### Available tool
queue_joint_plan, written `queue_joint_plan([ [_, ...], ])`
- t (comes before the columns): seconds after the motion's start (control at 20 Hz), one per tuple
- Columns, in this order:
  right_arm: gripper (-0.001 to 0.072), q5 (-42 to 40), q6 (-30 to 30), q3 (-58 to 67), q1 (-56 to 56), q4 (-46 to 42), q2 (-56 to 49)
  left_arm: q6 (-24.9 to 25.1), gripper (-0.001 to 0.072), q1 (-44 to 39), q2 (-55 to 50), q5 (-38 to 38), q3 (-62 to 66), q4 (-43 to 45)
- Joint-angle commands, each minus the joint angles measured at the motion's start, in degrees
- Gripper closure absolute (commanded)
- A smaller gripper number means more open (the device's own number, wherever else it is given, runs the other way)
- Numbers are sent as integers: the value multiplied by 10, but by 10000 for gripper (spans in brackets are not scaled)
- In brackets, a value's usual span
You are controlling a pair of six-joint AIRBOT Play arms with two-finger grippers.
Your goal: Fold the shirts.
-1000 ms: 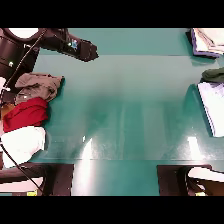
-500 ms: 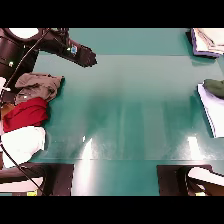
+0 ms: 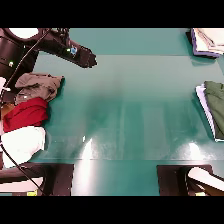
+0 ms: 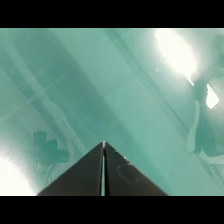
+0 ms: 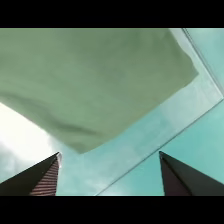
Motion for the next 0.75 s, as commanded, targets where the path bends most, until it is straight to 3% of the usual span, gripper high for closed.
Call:
queue_joint_plan([
  [0.0, 78, 3, 11, -11, 30, 46, 22, 0, 682, 0, 0, 1, 0, 0],
  [0.05, 81, 2, 11, -11, 47, 76, 31, 0, 682, 0, 0, 1, 0, 0],
  [0.1, 150, -1, 10, -11, 65, 99, 39, 0, 682, 0, 0, 1, 0, 0],
  [0.2, 541, -9, 10, -11, 113, 119, 58, 0, 682, 0, 0, 1, 0, 0],
  [0.25, 690, -14, 10, -11, 139, 116, 66, 0, 682, 0, 0, 1, 0, 0],
  [0.7, 690, -51, 6, -11, 275, 116, 93, 0, 682, 0, 0, 1, 0, 0],
])
